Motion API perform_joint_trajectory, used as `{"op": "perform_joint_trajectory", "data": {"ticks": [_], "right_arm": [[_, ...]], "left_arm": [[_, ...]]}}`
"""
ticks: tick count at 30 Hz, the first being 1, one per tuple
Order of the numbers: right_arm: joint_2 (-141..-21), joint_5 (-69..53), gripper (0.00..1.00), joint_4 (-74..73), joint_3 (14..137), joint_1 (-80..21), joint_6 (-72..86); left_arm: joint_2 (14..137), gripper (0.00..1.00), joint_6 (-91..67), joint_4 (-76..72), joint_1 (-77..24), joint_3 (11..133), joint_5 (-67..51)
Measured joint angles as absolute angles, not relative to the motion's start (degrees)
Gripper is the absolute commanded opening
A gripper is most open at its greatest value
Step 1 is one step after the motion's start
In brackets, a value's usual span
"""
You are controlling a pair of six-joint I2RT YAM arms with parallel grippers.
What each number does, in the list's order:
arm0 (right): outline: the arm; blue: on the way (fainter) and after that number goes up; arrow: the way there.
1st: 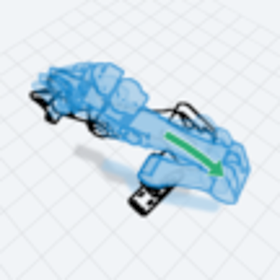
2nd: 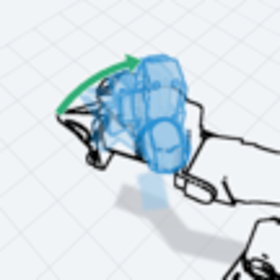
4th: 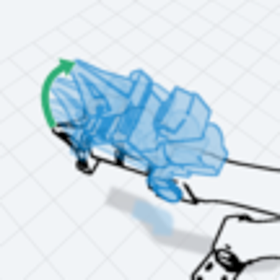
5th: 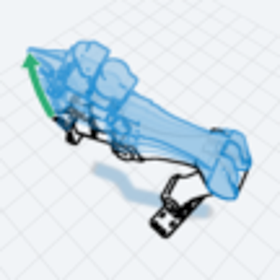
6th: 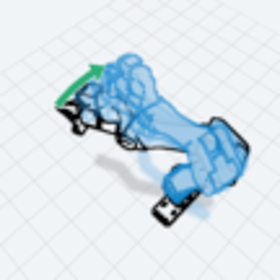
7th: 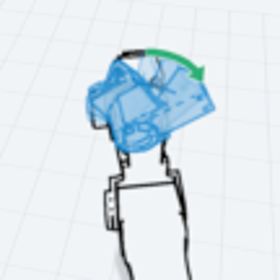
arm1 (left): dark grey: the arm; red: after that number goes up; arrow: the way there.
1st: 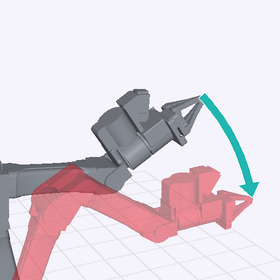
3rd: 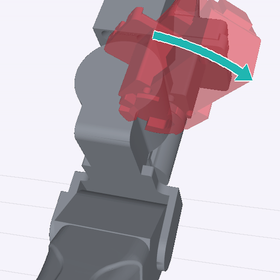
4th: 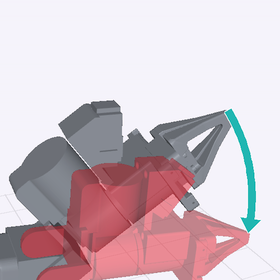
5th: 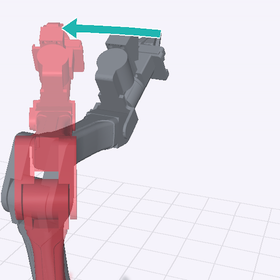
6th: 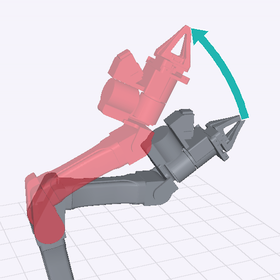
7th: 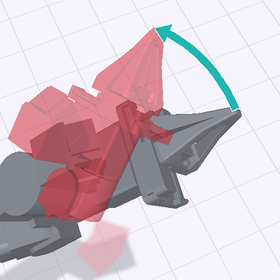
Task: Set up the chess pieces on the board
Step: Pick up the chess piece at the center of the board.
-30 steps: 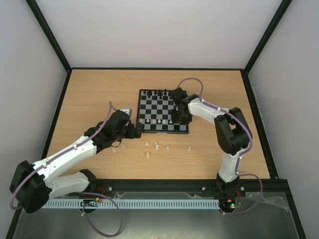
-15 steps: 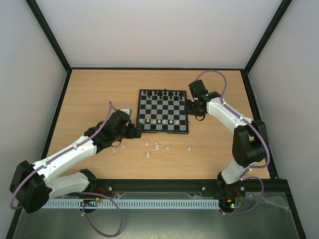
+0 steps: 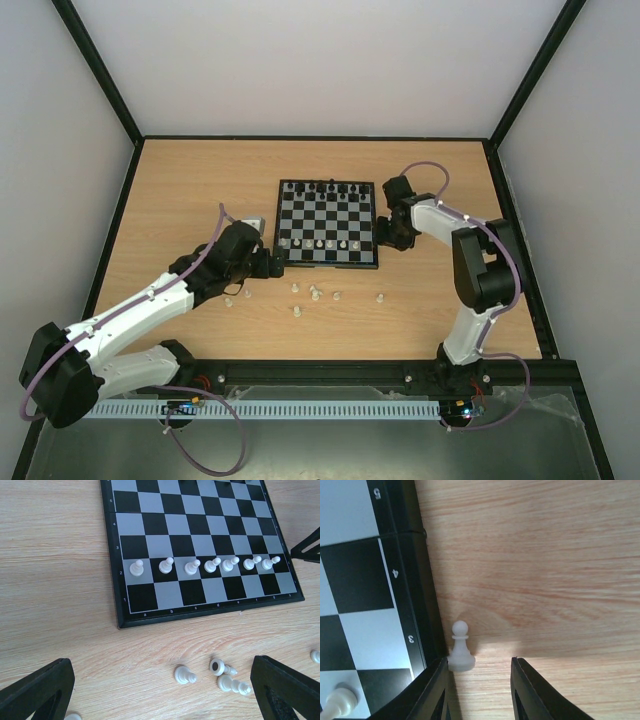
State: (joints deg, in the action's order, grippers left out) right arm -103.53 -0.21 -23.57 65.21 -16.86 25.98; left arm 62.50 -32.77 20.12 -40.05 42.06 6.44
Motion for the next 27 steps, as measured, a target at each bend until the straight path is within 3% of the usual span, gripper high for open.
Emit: {"op": "perform_joint_trajectory", "data": {"ticks": [27], "right_arm": [[-105.9,-1.1,0.23,-21.8,65.8,-16.5,25.6]], "left_arm": [[63.6,0.99,-32.8,20.1,-39.8,42.1,6.4]]}}
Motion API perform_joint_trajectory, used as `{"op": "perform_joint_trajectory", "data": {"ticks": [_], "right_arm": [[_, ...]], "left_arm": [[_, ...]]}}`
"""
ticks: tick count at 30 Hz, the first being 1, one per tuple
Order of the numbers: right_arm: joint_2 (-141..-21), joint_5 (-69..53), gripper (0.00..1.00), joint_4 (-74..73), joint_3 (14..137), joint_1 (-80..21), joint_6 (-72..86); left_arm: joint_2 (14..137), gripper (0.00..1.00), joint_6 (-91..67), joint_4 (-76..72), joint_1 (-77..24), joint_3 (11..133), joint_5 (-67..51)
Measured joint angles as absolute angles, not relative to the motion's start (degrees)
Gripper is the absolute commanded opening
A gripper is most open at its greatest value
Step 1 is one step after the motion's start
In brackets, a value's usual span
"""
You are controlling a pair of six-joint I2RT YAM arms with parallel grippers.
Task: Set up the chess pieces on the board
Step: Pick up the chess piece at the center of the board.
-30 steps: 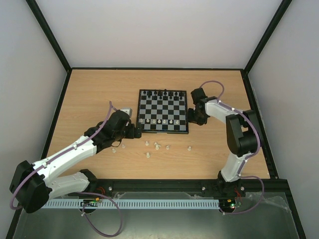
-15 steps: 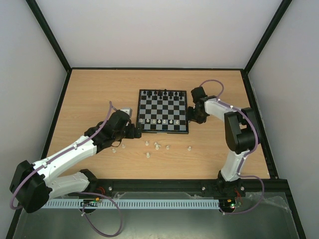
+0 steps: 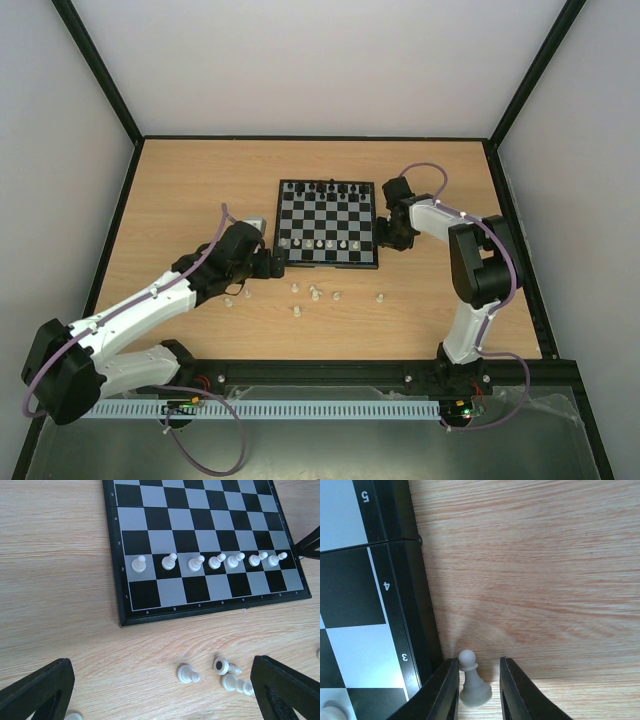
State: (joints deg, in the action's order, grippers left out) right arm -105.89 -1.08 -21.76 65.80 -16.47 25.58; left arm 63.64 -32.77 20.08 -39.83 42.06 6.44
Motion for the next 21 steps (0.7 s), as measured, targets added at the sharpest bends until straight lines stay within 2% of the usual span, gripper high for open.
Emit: {"op": "perform_joint_trajectory", "data": {"ticks": [7,13,21], "right_arm": [[-105.9,-1.1,0.19,-21.7,65.6,-16.5,25.0],[-105.9,-1.1,0.09,-21.6,65.5,-16.5,24.7],[-104.5,-1.5,0.08,-21.2,64.2,-16.5,24.6]], "left_arm": [[64.1,1.0,-32.8,20.1,-39.8,42.1,6.4],[64.2,0.99,-32.8,20.1,-39.8,42.1,6.4],[64.2,0.99,-32.8,20.0,-39.8,42.1,6.0]]}}
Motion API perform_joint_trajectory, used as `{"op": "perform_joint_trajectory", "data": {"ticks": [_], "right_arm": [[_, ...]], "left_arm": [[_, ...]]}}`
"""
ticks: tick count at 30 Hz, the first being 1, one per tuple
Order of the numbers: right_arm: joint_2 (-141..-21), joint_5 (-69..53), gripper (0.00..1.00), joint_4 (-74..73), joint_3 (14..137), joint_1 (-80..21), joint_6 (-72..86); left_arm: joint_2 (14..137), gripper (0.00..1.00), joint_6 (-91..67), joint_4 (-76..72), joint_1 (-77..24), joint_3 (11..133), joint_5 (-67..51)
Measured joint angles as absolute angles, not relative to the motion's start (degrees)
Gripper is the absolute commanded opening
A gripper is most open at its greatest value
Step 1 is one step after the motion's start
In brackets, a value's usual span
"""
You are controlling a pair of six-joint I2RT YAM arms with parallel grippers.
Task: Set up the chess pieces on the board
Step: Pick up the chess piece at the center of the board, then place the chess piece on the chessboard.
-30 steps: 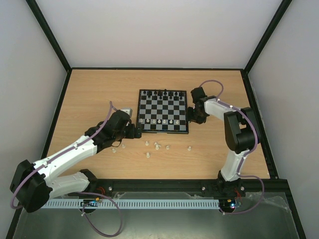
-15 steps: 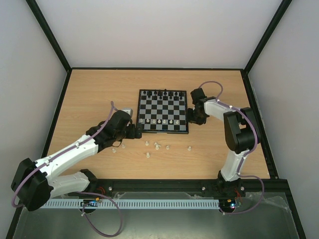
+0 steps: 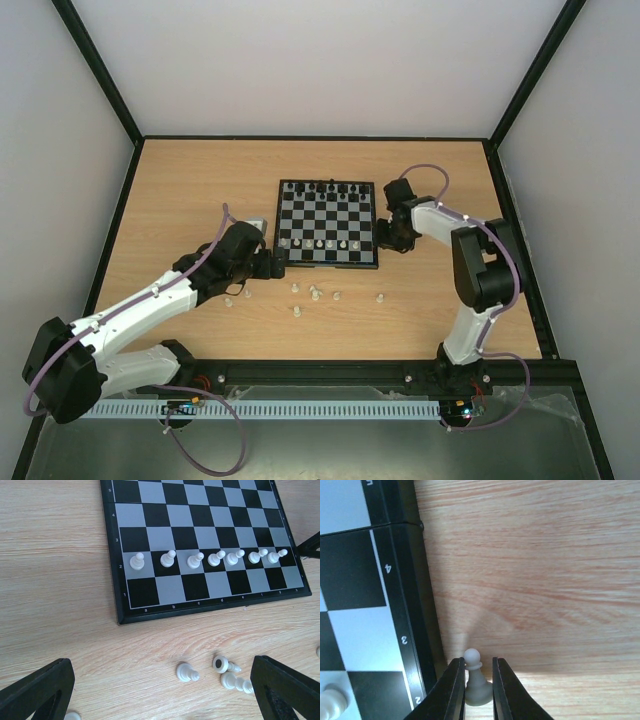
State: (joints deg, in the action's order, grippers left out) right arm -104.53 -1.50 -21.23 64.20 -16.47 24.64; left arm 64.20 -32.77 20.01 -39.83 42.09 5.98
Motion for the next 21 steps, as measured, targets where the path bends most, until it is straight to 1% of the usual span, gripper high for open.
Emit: {"op": "perform_joint_trajectory", "data": {"ticks": [7,14,21], "right_arm": [[-99.7,-2.7,0.08,-21.1,63.0,-16.5,24.7],[-92.3,-6.4,0.08,-18.2,57.1,-16.9,24.9],[-82.7,-14.1,0.09,-14.4,51.3,-18.6,24.8]], "left_arm": [[64.2,1.0,-32.8,20.0,-39.8,42.1,5.3],[64.2,0.99,-32.8,18.9,-39.8,42.1,4.4],[63.4,0.99,-32.8,17.0,-39.8,42.0,1.7]]}}
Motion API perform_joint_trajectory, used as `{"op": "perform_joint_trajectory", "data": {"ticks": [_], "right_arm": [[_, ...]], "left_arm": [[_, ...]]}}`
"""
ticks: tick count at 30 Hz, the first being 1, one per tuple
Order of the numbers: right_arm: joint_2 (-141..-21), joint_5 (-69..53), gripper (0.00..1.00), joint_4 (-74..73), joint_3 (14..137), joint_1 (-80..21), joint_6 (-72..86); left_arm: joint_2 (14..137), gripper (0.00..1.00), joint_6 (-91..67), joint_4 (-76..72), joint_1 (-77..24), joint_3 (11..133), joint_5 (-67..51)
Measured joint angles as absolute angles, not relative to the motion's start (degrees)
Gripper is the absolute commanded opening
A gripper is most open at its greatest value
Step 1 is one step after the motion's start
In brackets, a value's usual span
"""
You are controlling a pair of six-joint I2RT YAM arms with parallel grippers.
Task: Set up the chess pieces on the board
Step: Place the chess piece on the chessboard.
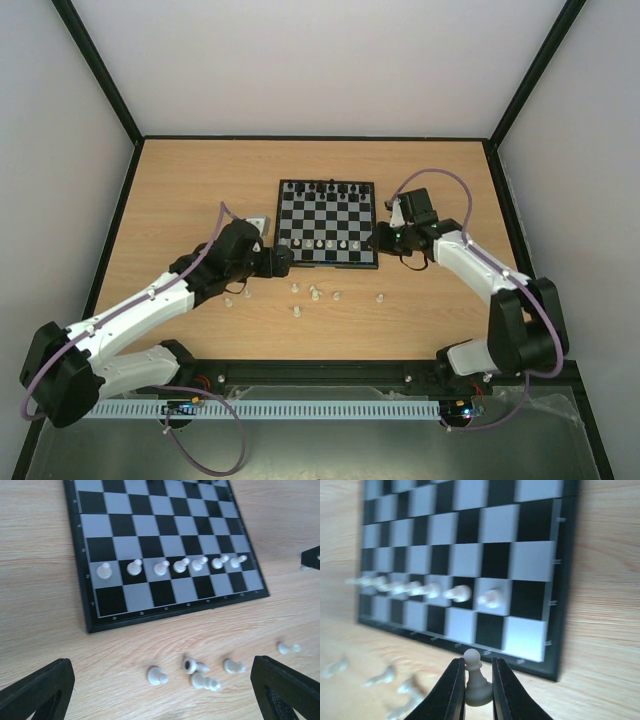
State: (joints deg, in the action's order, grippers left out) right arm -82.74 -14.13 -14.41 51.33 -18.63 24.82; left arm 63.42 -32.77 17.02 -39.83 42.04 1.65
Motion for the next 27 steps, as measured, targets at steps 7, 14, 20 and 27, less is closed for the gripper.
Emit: {"op": "perform_joint_trajectory", "data": {"ticks": [7,14,20,27], "right_arm": [[-72.2,-29.4,0.09,-10.8,49.3,-21.5,24.9],[-67.5,-41.6,0.1,-7.9,48.8,-25.5,26.2],[-67.1,-36.3,0.09,-8.7,49.2,-25.9,26.4],[-67.4,-12.8,0.09,-5.9,43.6,-25.9,29.6]], "left_arm": [[58.2,0.99,-33.5,12.1,-38.6,40.2,-8.6],[54.6,0.99,-35.7,6.7,-36.9,38.3,-21.7],[53.0,0.99,-36.2,5.5,-36.8,37.7,-23.6],[51.9,0.99,-36.4,6.4,-36.8,36.3,-22.7]]}}
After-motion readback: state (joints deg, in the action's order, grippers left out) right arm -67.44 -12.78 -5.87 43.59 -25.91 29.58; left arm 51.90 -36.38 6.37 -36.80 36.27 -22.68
